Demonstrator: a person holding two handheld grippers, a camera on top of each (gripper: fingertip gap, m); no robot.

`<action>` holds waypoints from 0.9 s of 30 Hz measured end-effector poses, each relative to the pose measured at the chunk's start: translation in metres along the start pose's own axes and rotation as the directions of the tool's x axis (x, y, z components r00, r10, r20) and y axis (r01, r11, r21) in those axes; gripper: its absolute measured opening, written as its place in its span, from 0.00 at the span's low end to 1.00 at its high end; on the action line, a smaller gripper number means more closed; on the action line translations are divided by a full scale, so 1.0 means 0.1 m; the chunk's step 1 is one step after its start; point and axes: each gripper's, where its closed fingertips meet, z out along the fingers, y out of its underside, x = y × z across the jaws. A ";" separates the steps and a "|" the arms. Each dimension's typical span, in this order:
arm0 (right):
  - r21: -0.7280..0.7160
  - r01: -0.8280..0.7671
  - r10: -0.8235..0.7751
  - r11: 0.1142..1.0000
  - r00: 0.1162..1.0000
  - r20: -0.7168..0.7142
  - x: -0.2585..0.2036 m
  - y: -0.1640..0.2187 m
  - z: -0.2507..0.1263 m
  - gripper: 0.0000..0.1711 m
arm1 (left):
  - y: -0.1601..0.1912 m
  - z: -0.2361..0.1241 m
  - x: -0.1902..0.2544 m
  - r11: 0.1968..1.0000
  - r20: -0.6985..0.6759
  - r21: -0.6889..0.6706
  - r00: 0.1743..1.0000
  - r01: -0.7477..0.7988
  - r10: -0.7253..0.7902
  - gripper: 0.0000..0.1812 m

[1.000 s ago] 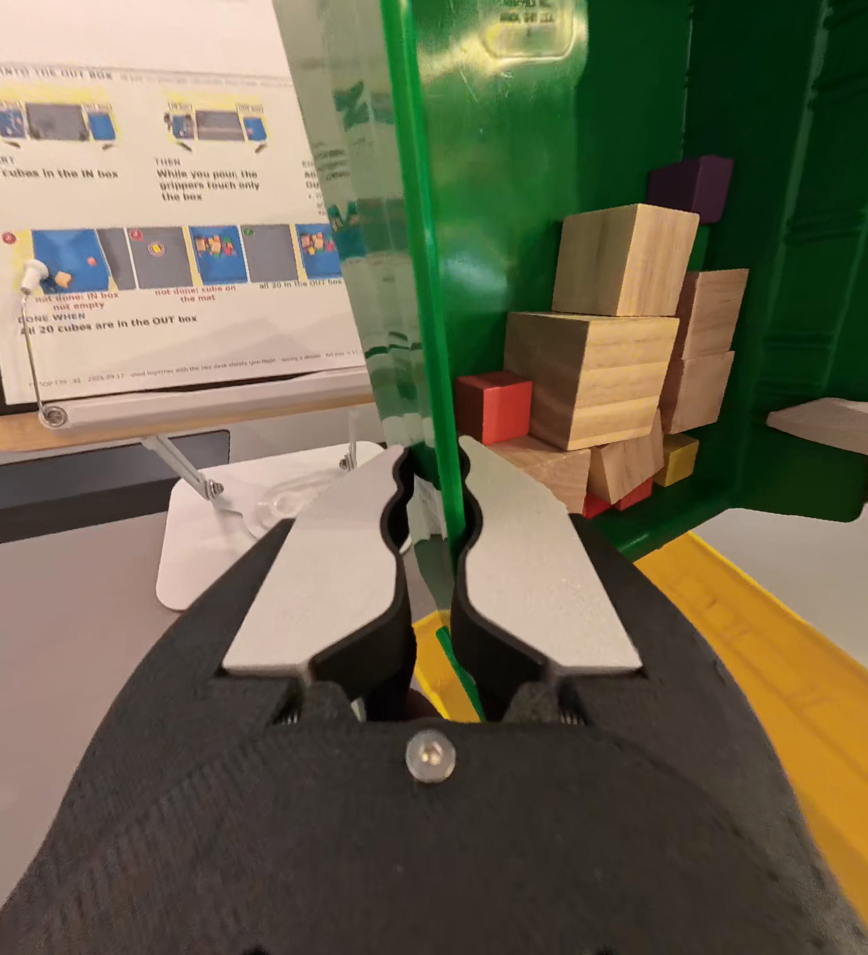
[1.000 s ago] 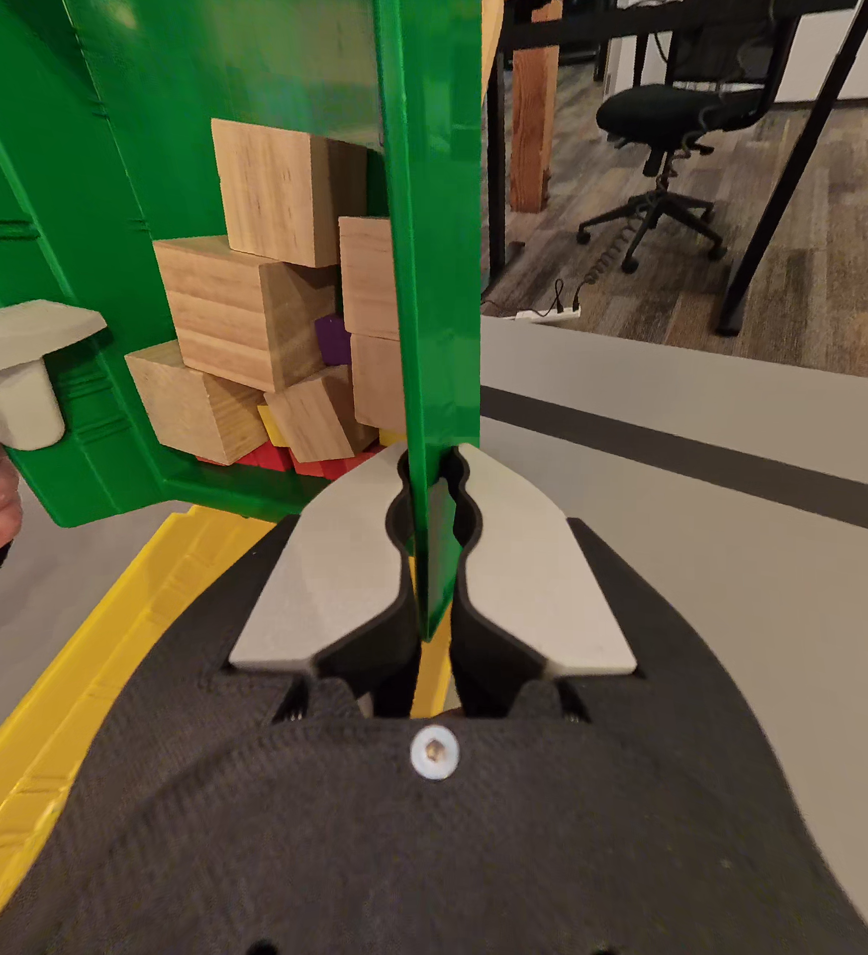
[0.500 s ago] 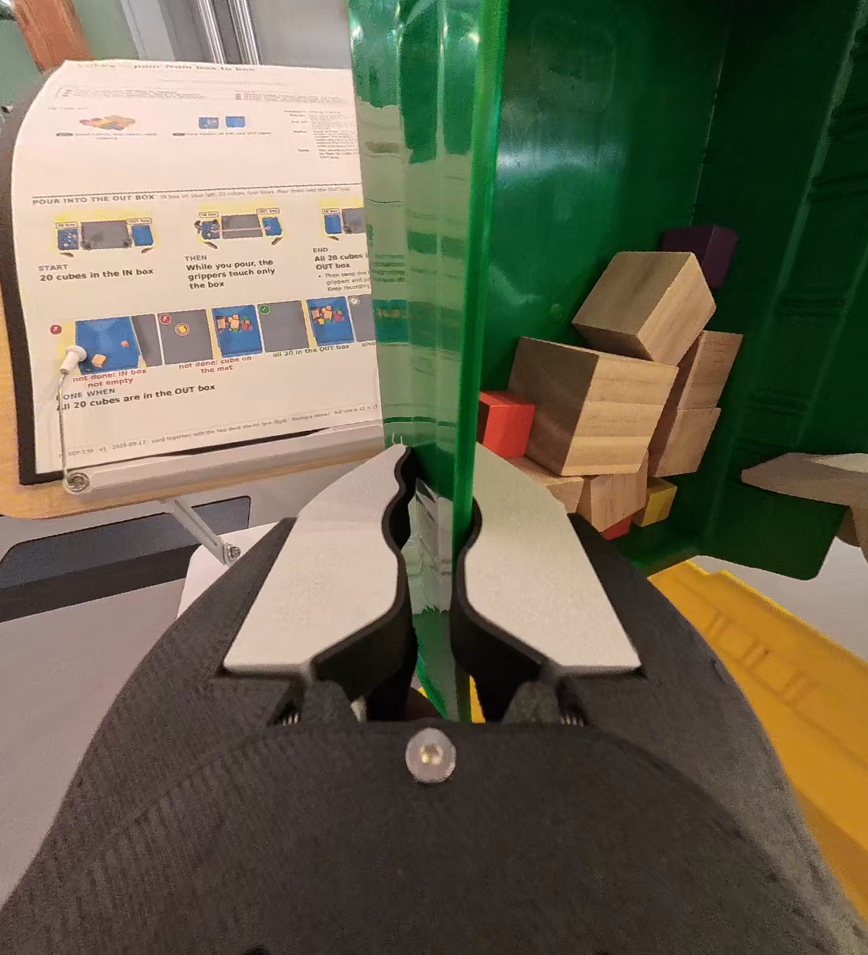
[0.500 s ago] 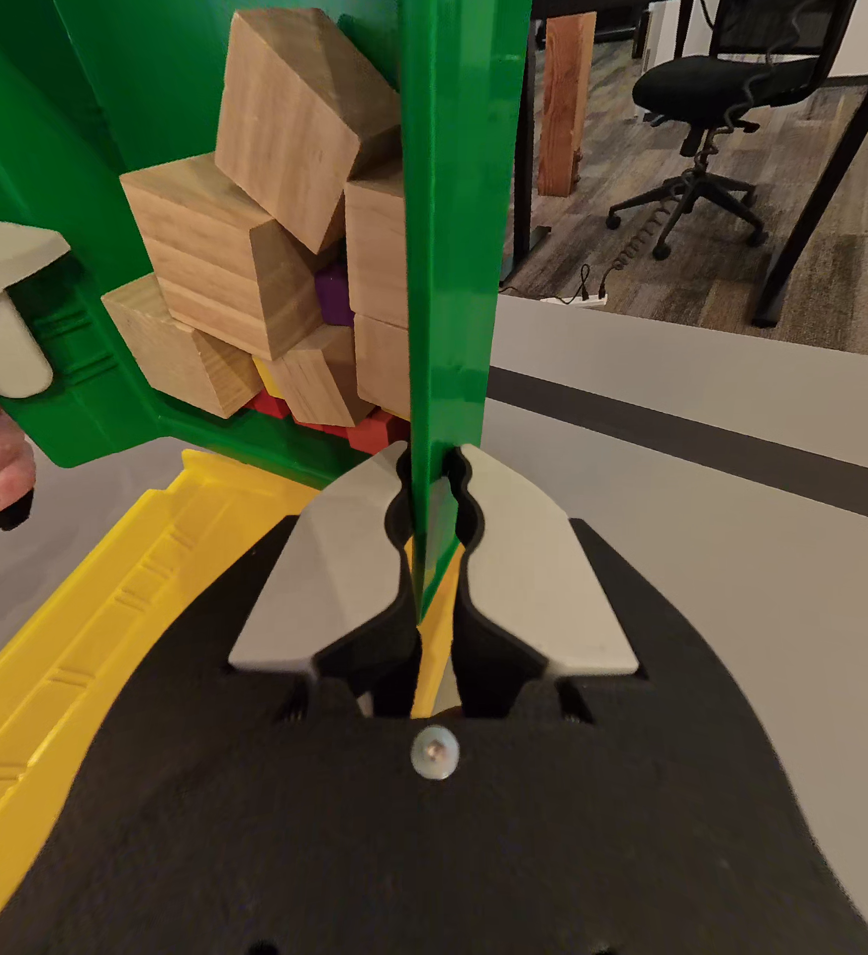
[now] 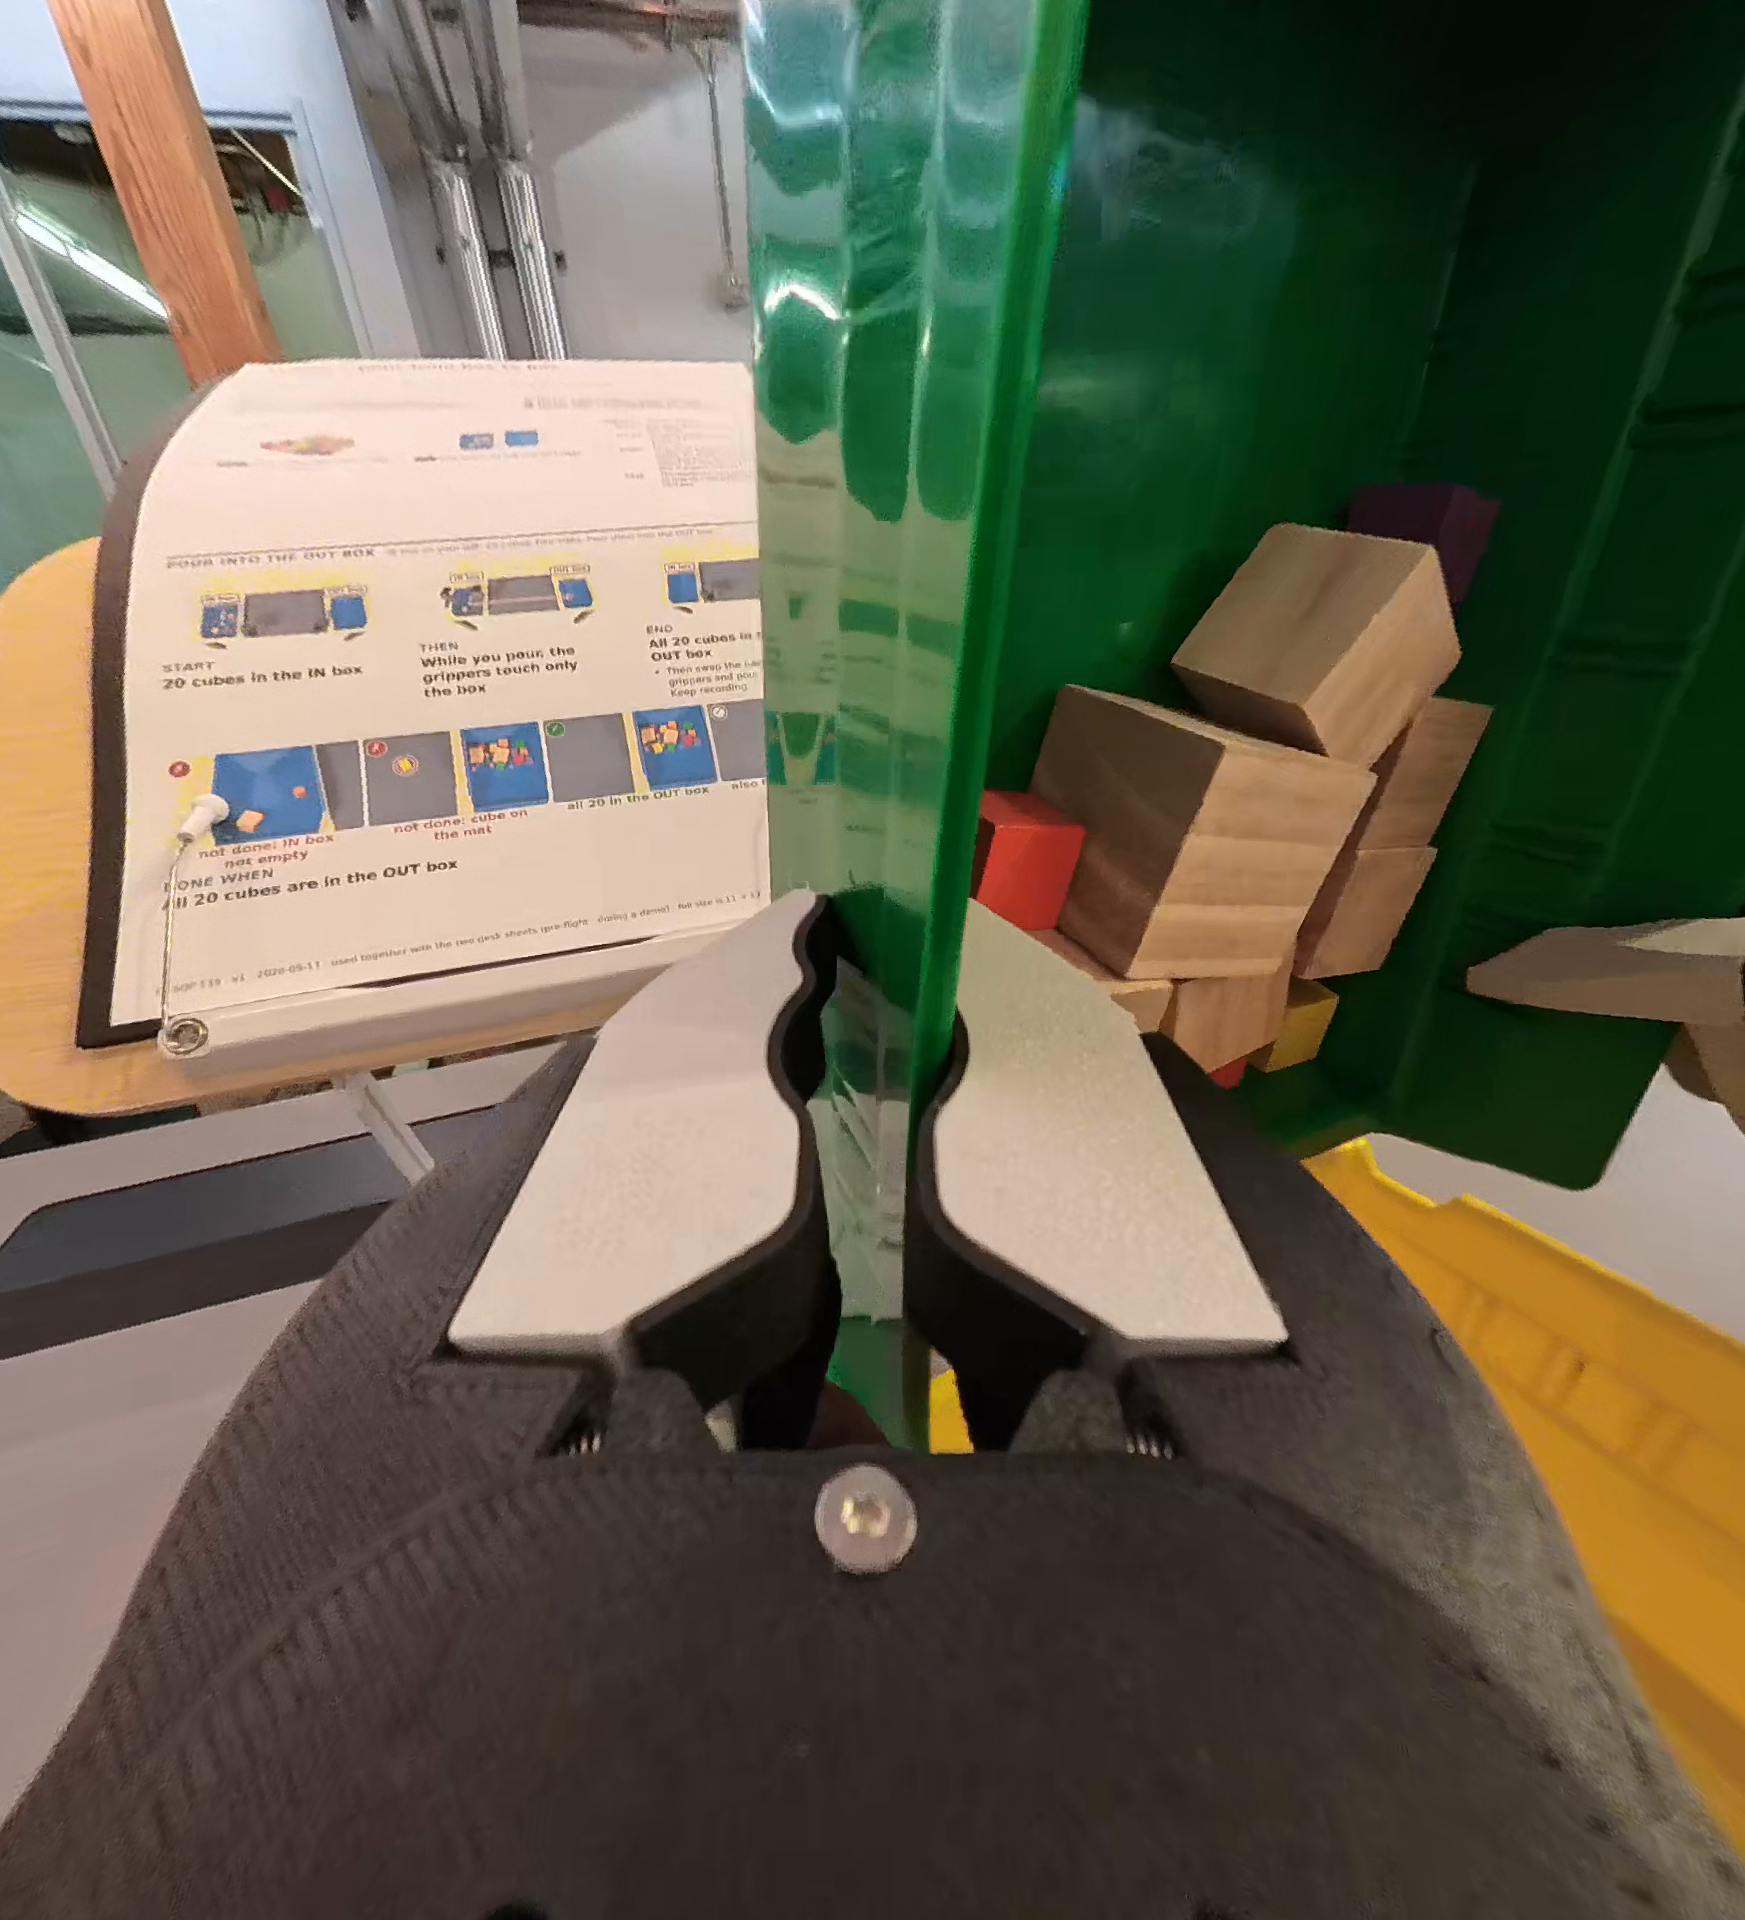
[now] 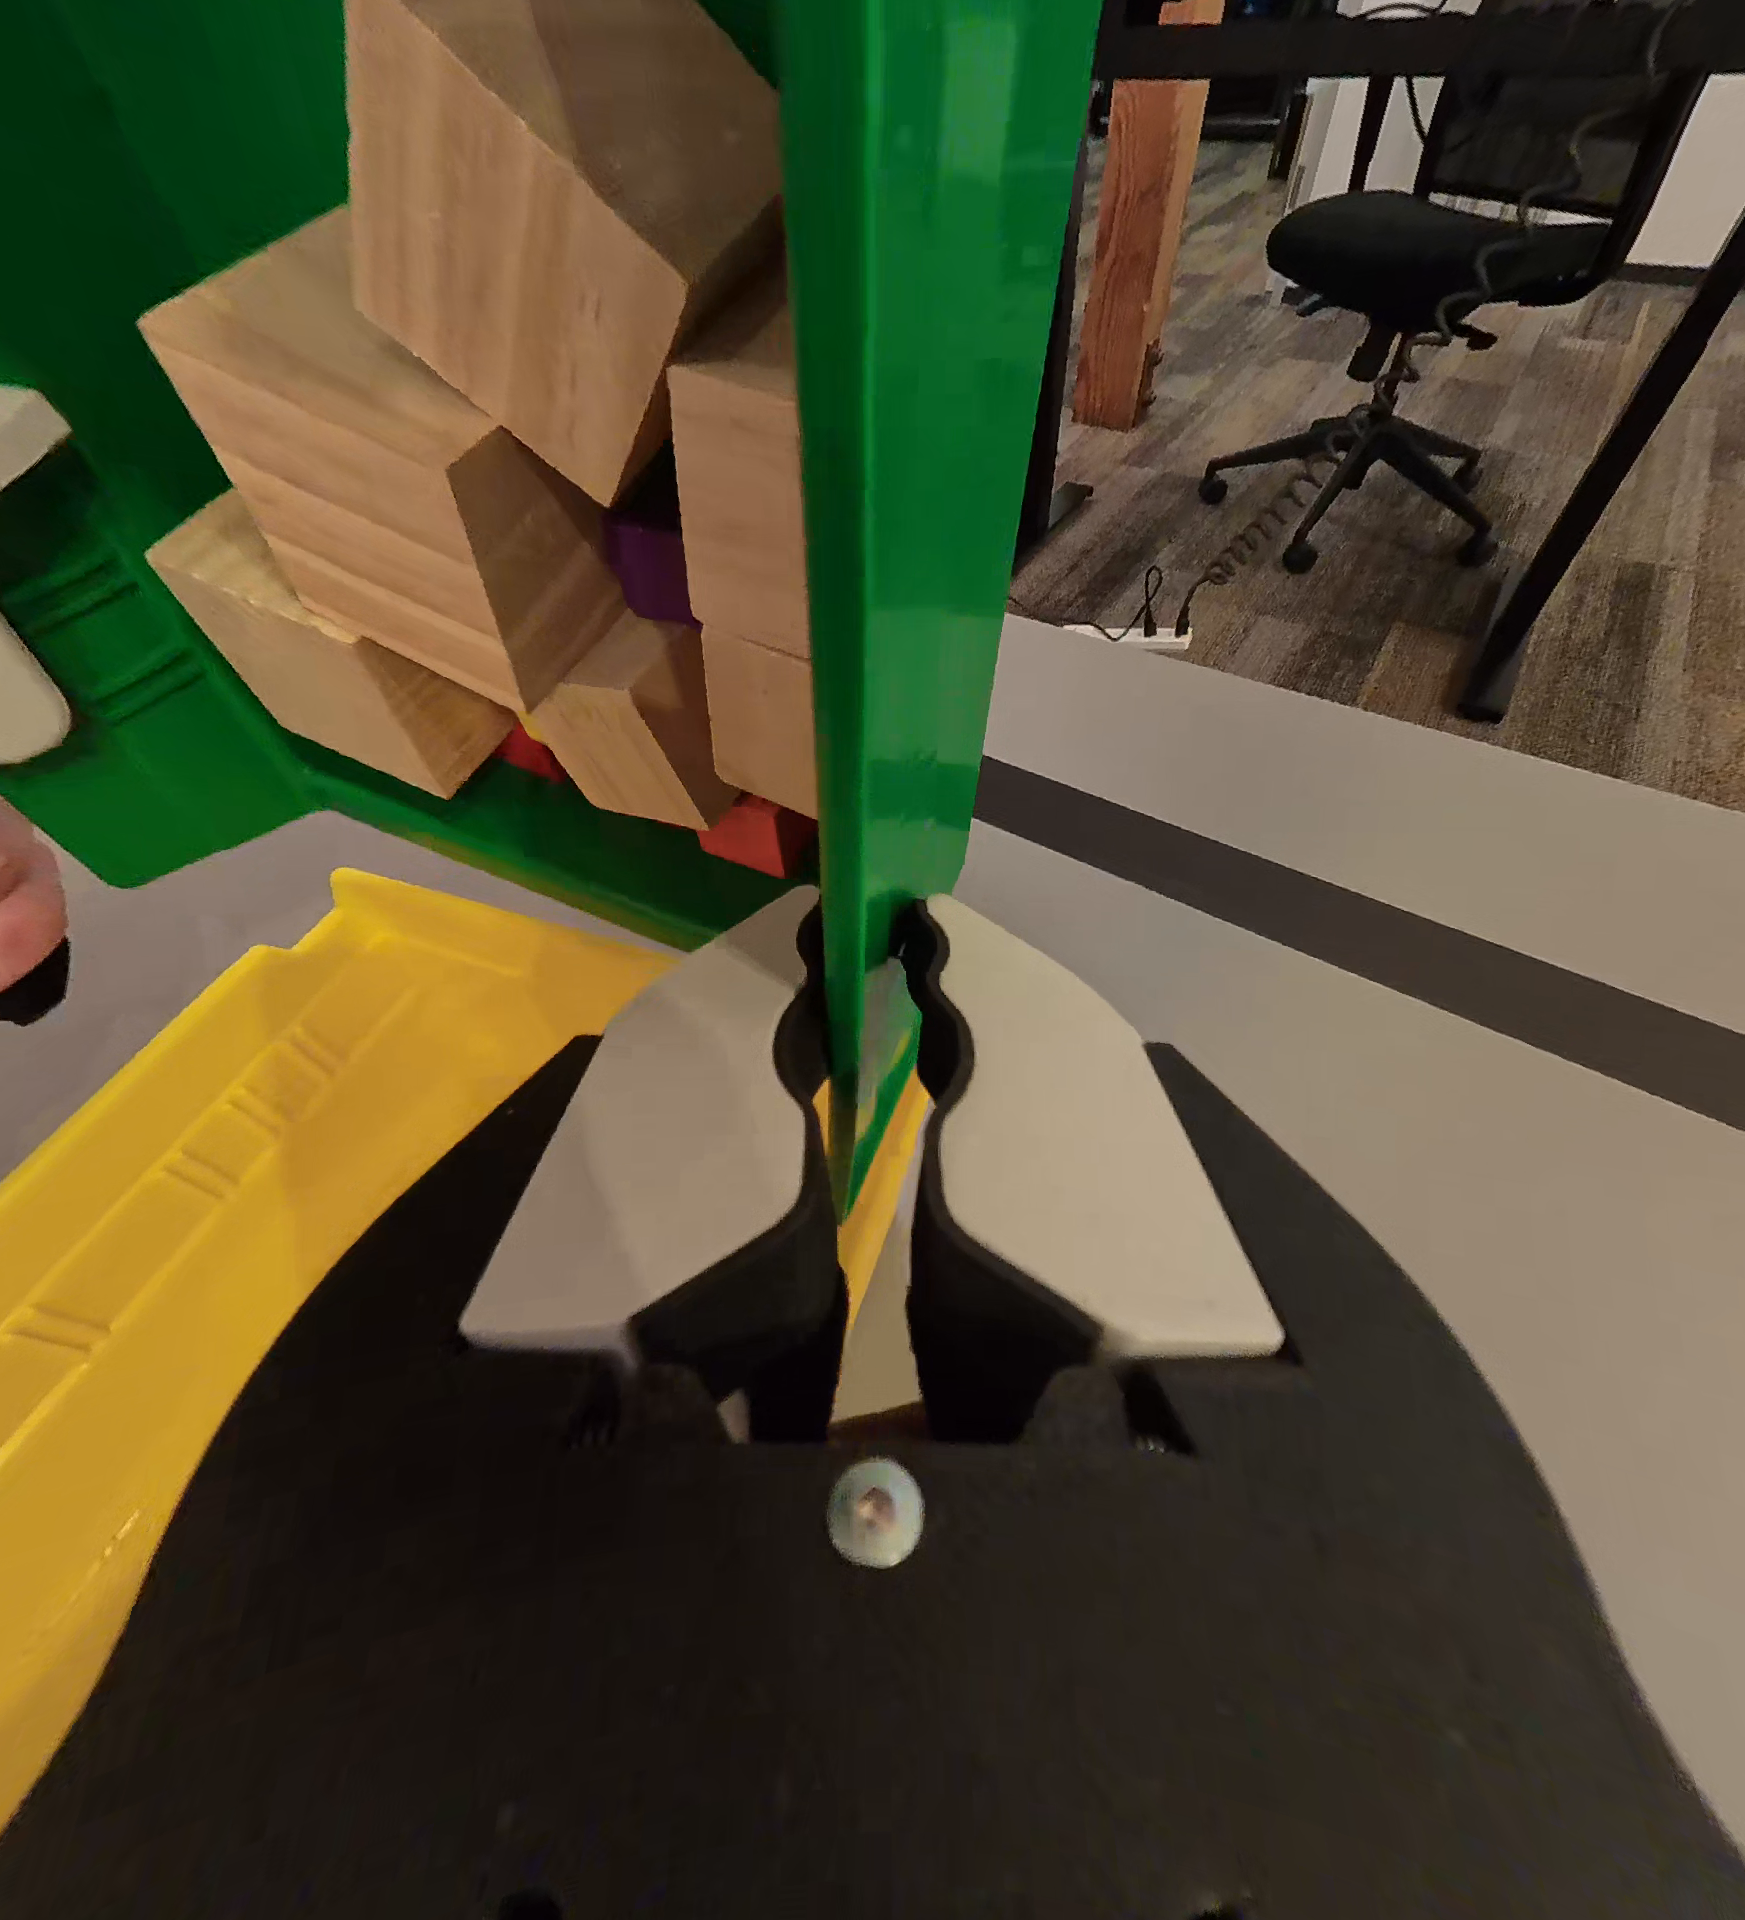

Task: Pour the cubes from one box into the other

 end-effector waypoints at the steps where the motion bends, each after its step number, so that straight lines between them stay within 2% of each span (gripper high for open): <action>1: -0.009 0.005 -0.005 1.000 1.000 0.002 -0.01 0.01 0.00 0.04 | 0.01 -0.01 0.01 1.000 0.003 0.013 1.000 -0.008 0.008 0.07; 12: -0.013 0.010 -0.010 1.000 1.000 -0.028 0.01 0.07 -0.01 0.03 | 0.03 -0.09 0.07 0.995 0.059 0.085 0.997 -0.047 0.042 0.07; 20: -0.014 0.036 -0.037 0.999 0.998 -0.043 0.01 0.08 -0.02 0.02 | 0.08 -0.11 0.06 0.995 0.101 0.090 0.994 -0.053 0.044 0.05; 27: 0.031 0.048 -0.047 0.998 0.998 -0.042 0.01 0.01 -0.08 0.03 | -0.03 -0.14 0.10 0.989 0.099 0.130 0.993 -0.077 0.064 0.05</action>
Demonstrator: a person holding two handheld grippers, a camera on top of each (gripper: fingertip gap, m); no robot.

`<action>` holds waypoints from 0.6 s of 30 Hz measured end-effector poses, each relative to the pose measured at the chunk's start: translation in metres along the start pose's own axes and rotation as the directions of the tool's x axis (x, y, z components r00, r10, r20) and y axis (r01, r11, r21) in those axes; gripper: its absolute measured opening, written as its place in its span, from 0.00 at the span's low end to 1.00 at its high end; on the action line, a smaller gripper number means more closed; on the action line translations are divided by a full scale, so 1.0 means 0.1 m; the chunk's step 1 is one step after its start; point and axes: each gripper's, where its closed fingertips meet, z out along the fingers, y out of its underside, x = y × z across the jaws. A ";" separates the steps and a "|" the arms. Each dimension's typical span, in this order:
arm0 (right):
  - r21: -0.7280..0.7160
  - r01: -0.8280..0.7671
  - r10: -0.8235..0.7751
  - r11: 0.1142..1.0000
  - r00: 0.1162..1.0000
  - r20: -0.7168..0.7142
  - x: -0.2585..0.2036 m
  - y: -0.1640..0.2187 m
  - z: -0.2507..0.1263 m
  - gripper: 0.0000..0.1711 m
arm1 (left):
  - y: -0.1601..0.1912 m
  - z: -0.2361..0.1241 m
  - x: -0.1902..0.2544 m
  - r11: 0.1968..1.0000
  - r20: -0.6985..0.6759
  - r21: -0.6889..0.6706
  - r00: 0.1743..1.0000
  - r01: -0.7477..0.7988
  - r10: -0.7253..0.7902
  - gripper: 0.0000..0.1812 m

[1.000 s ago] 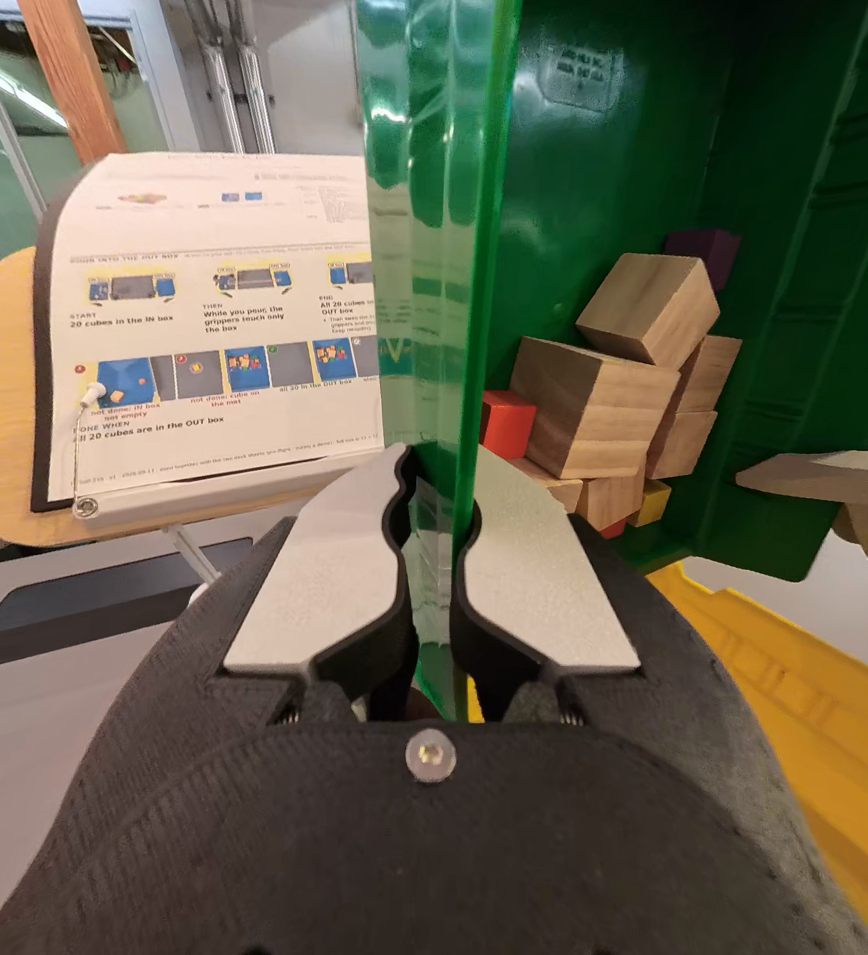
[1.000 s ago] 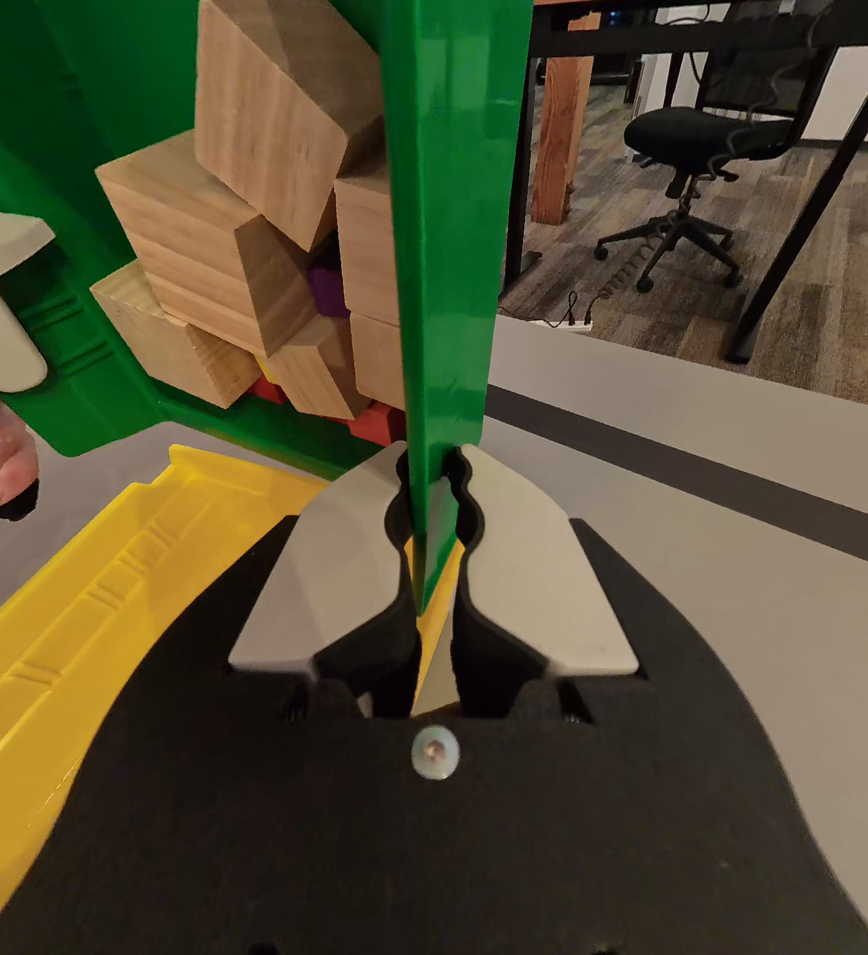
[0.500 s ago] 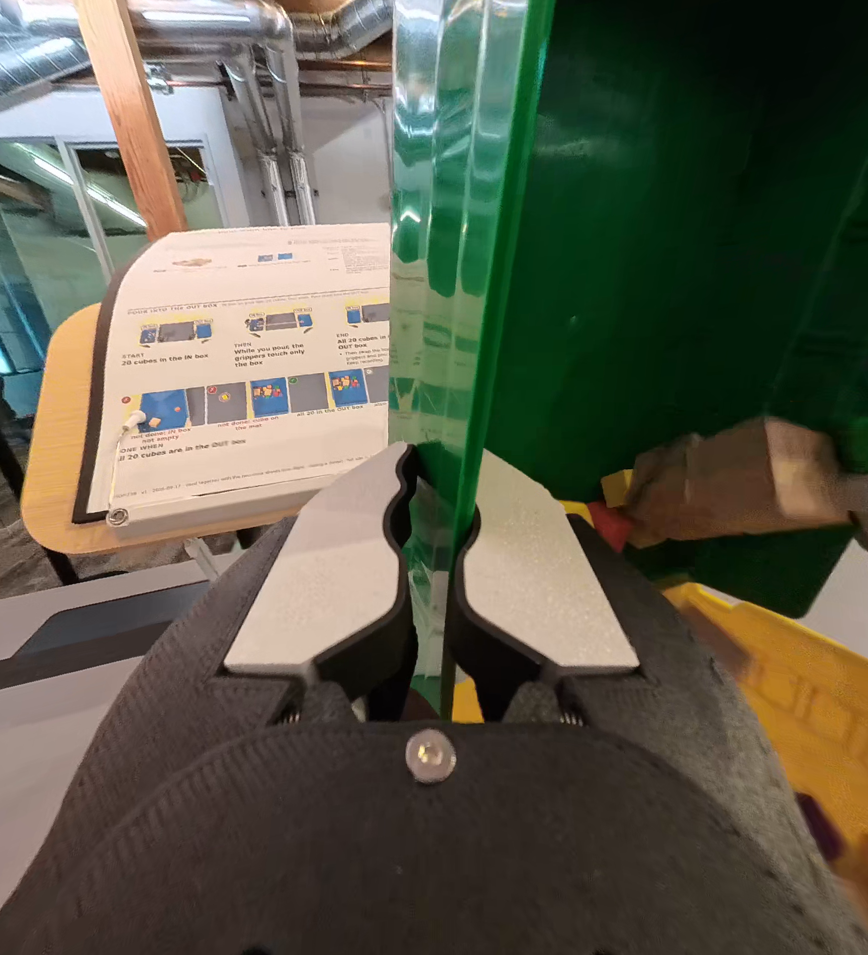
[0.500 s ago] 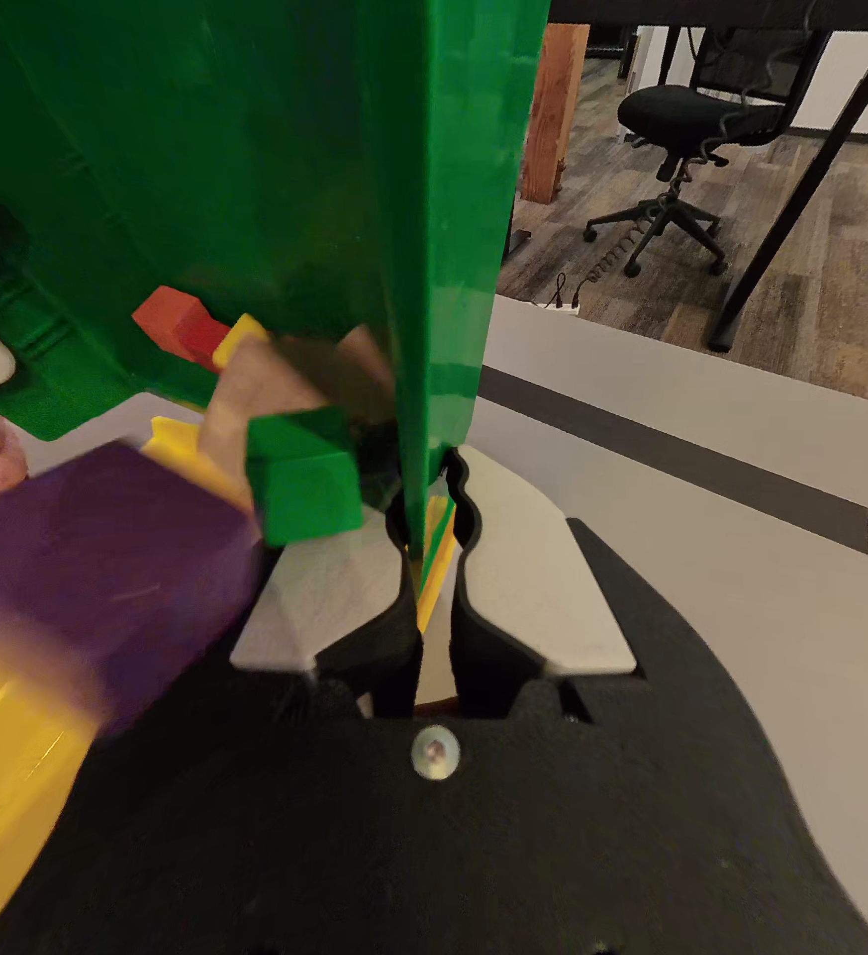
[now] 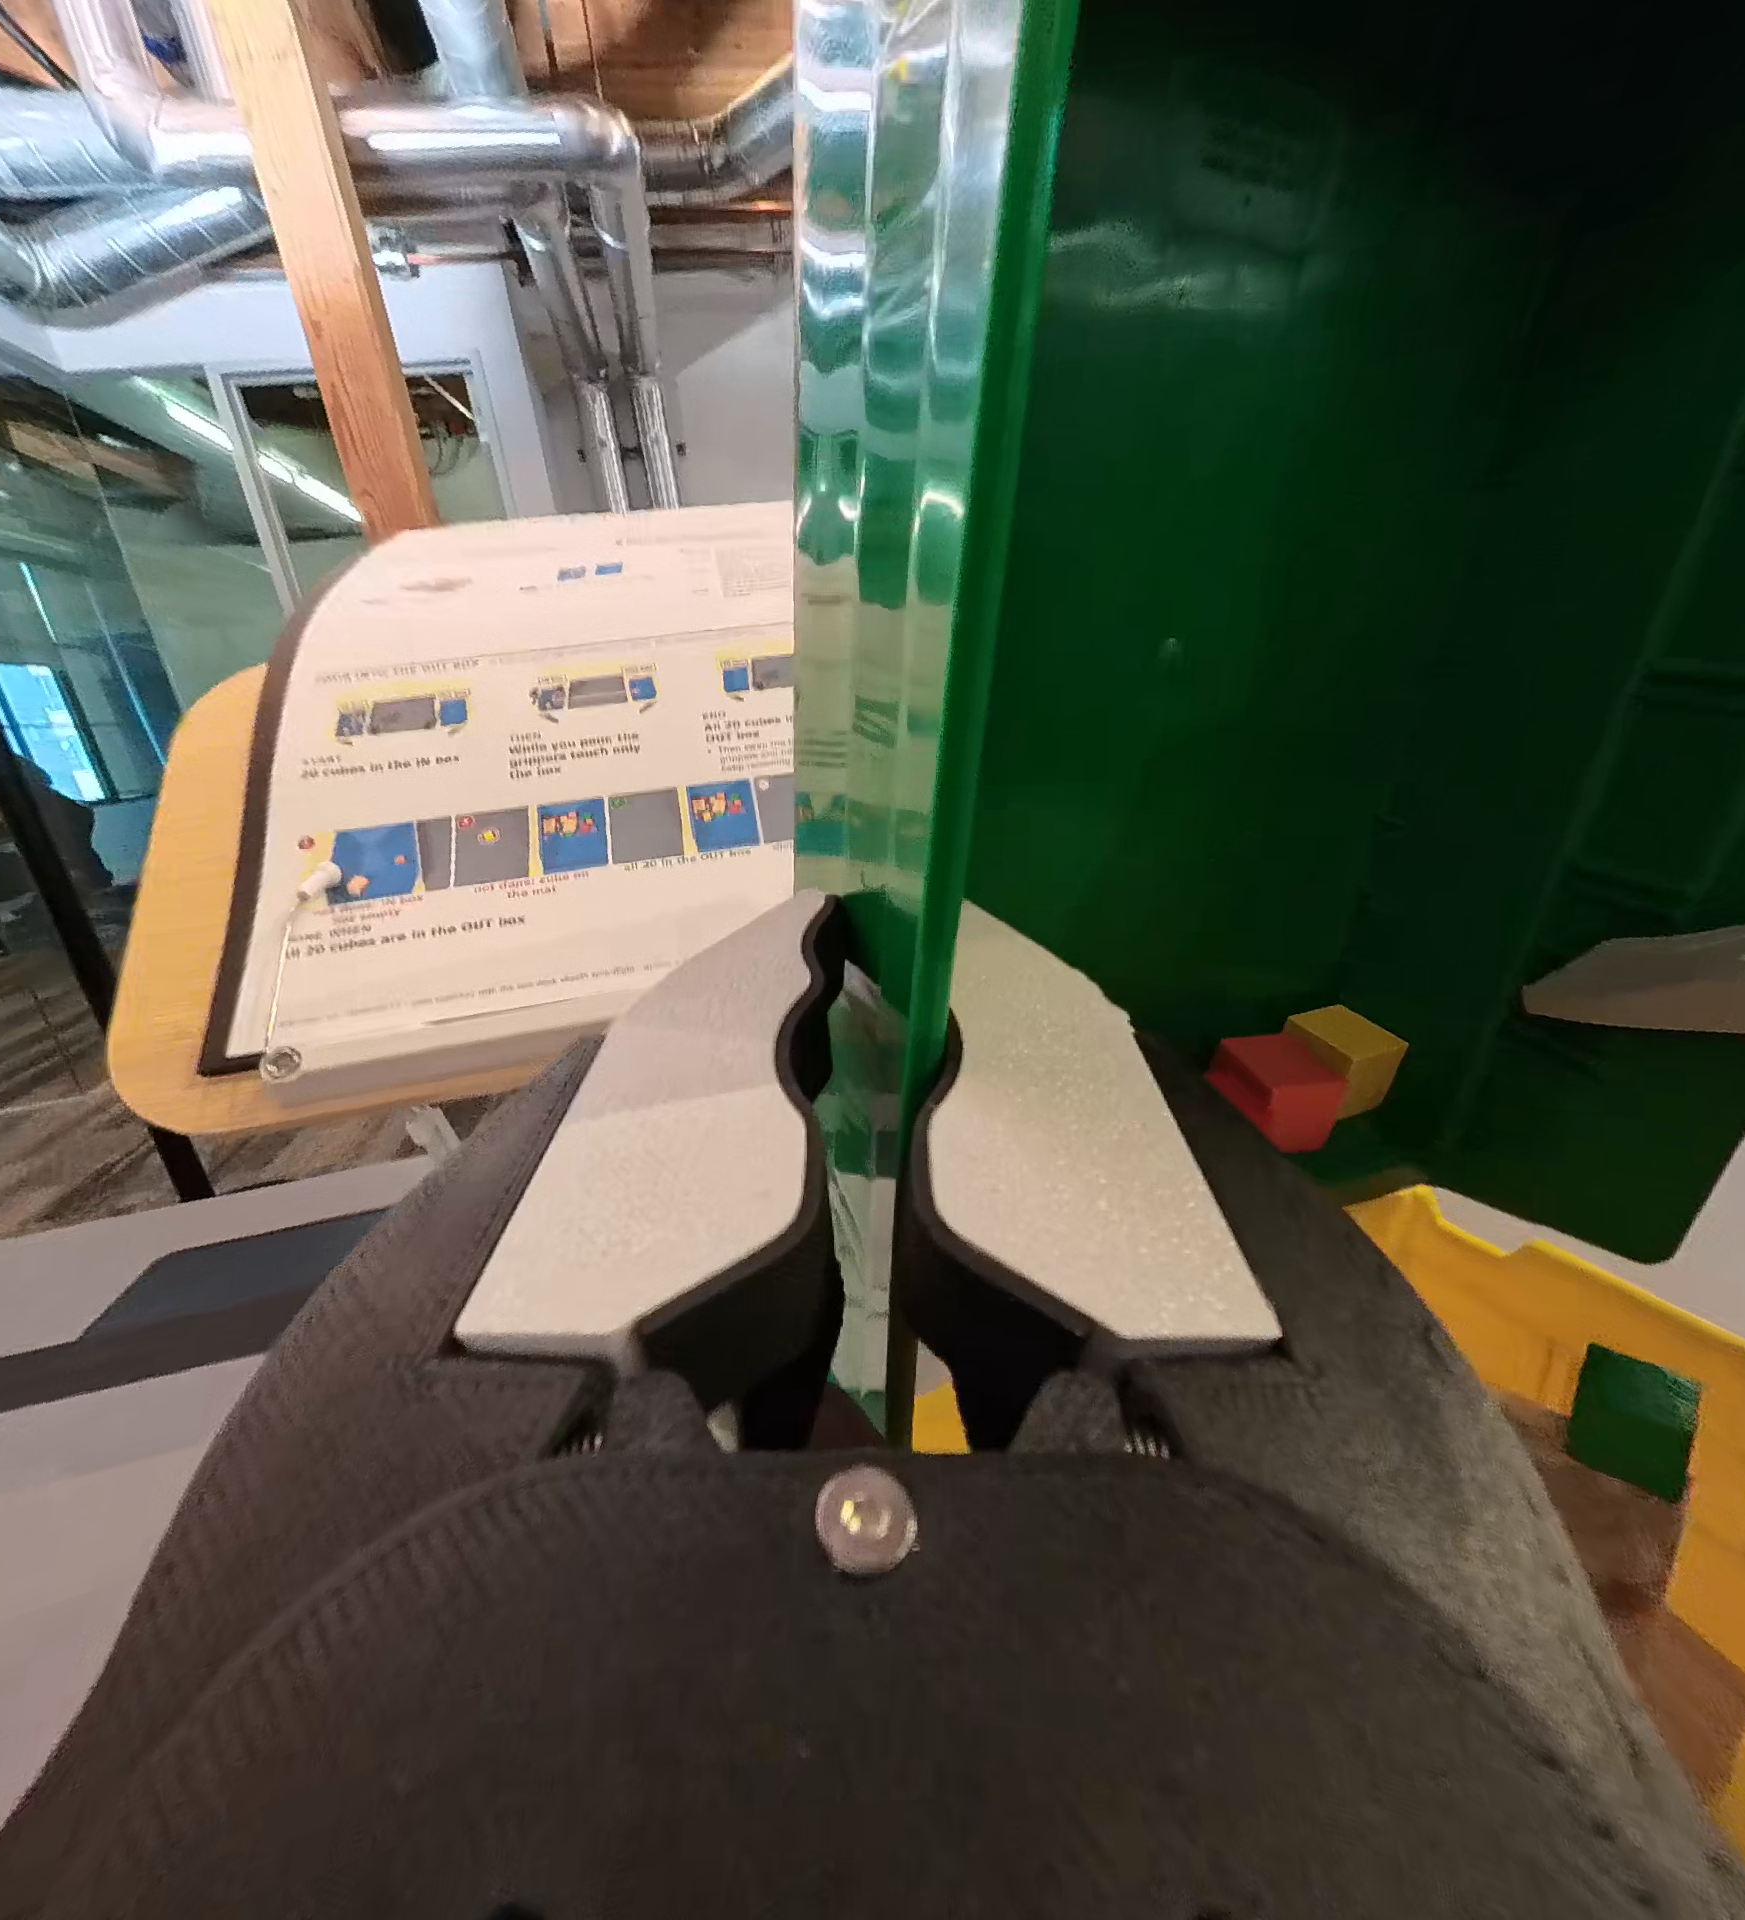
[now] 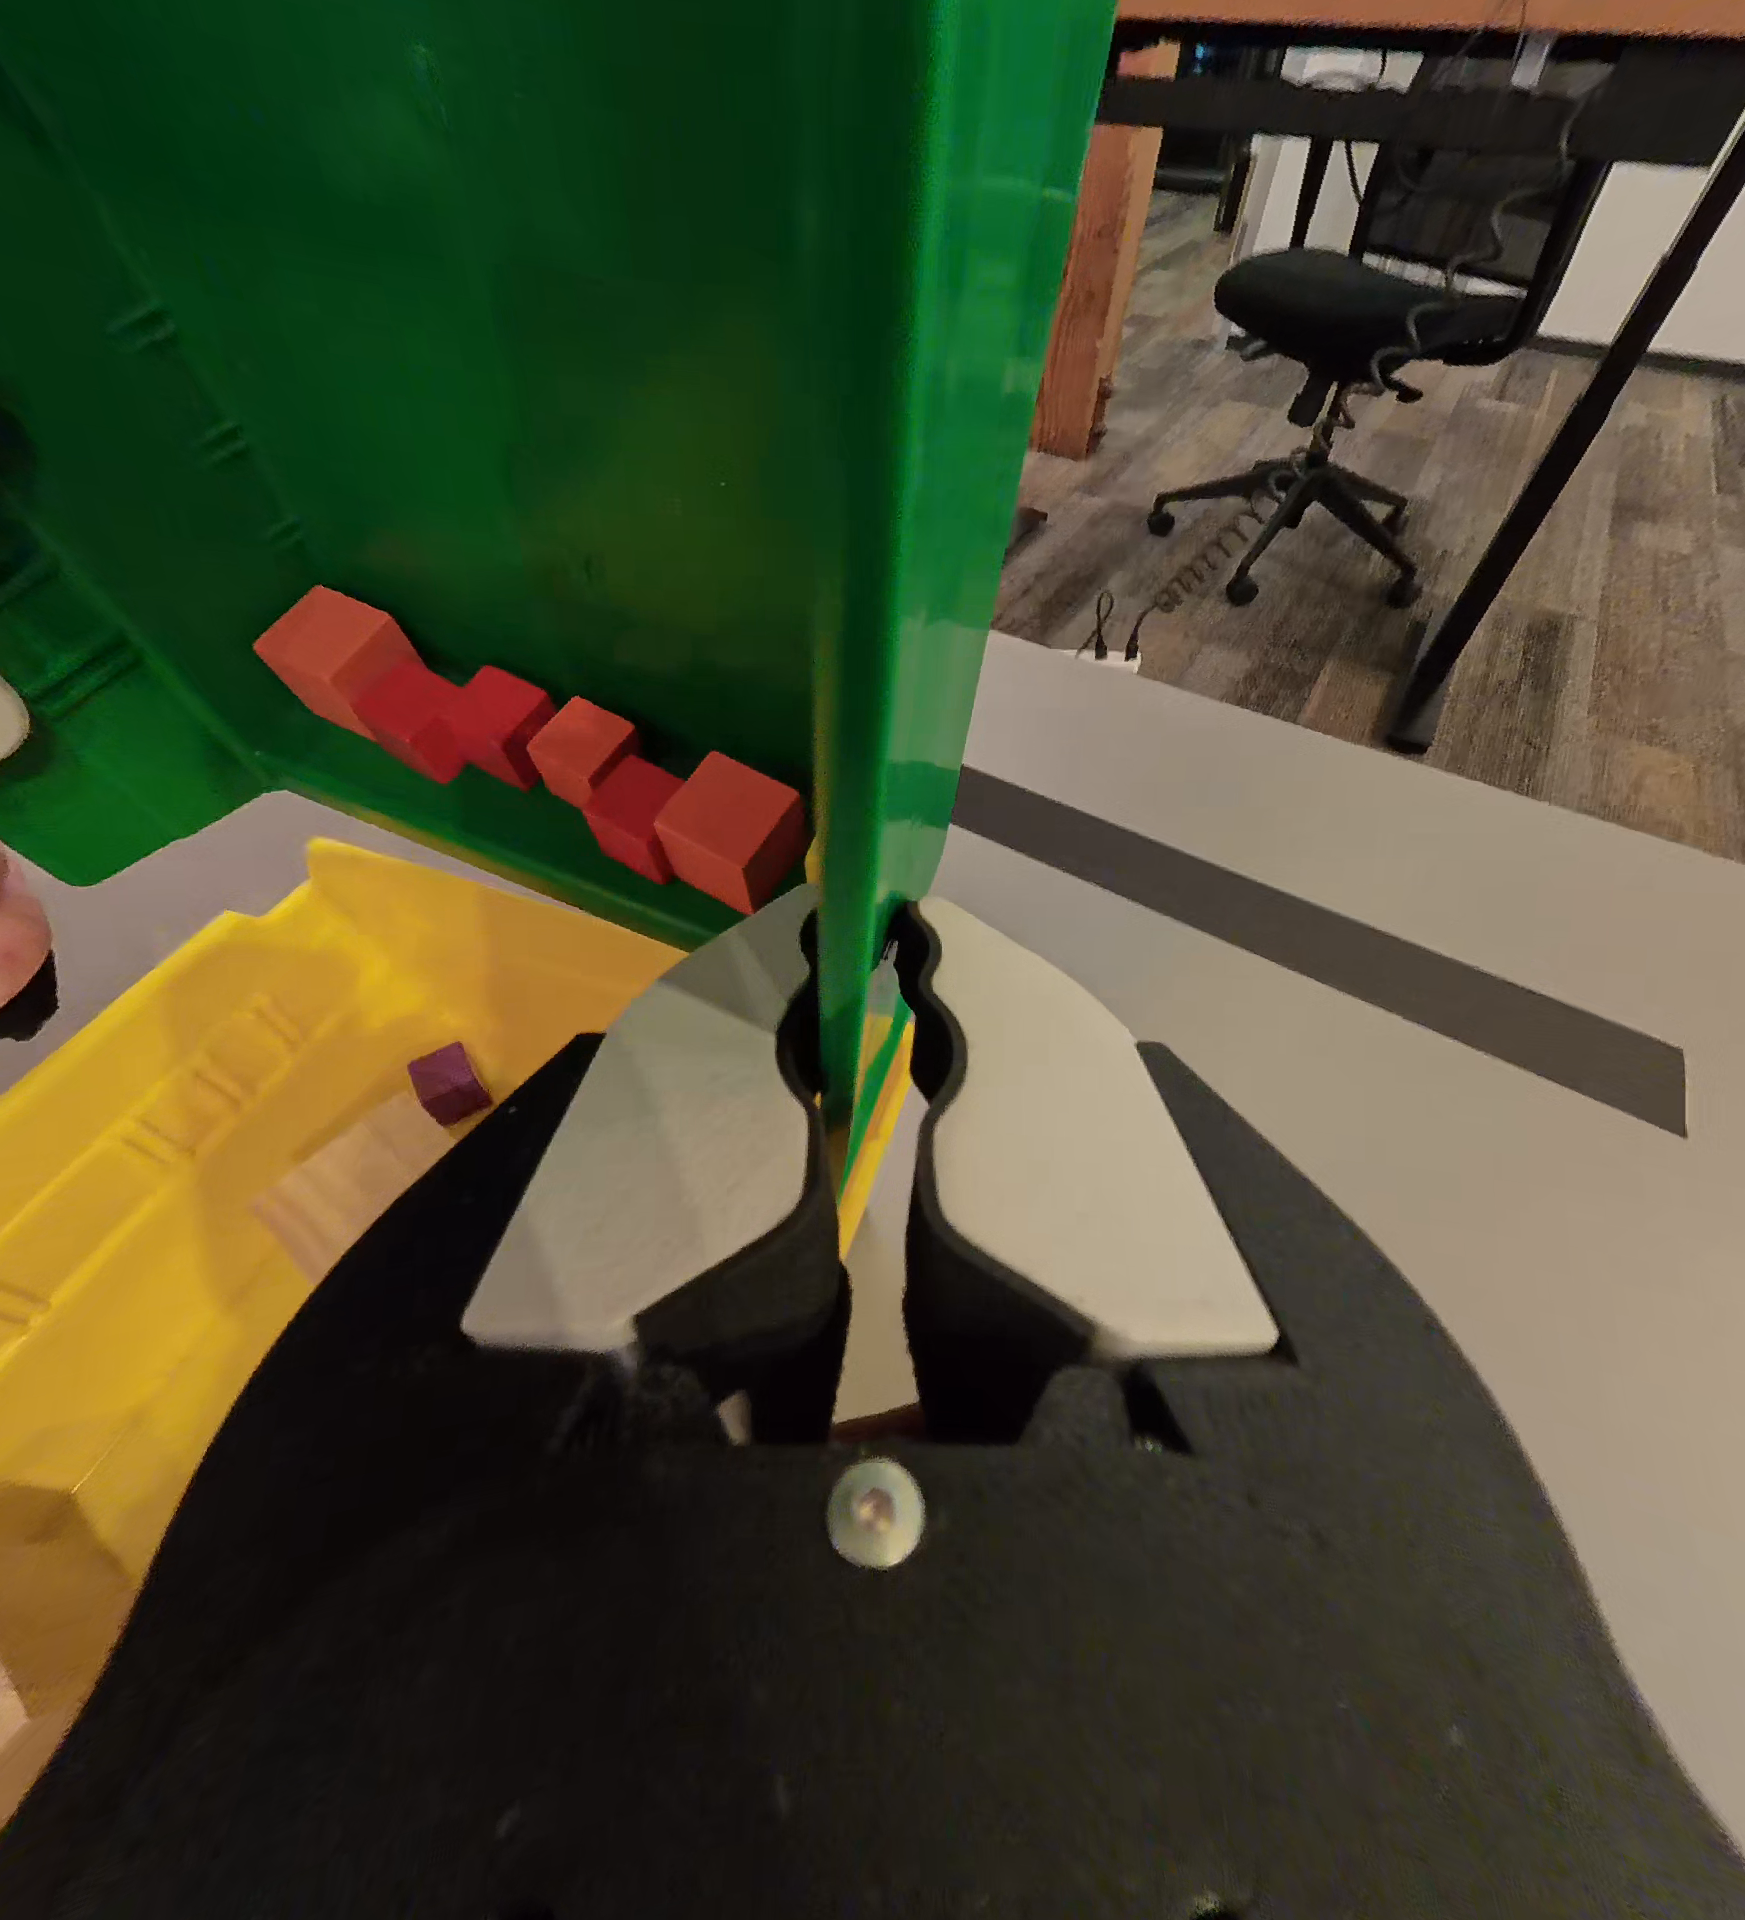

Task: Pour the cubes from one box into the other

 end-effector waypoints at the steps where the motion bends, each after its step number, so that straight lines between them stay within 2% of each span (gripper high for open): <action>1: 0.019 -0.001 0.001 1.000 1.000 0.003 0.00 -0.04 -0.02 0.03 | -0.04 -0.01 0.00 1.000 -0.004 0.016 1.000 -0.001 0.001 0.05; 9: 0.119 0.017 -0.019 0.993 1.000 0.015 -0.03 -0.25 -0.14 0.04 | -0.18 -0.07 -0.01 0.996 0.004 0.088 1.000 -0.013 0.012 0.05; 18: 0.165 0.068 -0.069 0.984 0.998 -0.002 -0.05 -0.41 -0.25 0.04 | -0.35 -0.09 -0.01 0.991 -0.009 0.132 1.000 -0.023 0.025 0.05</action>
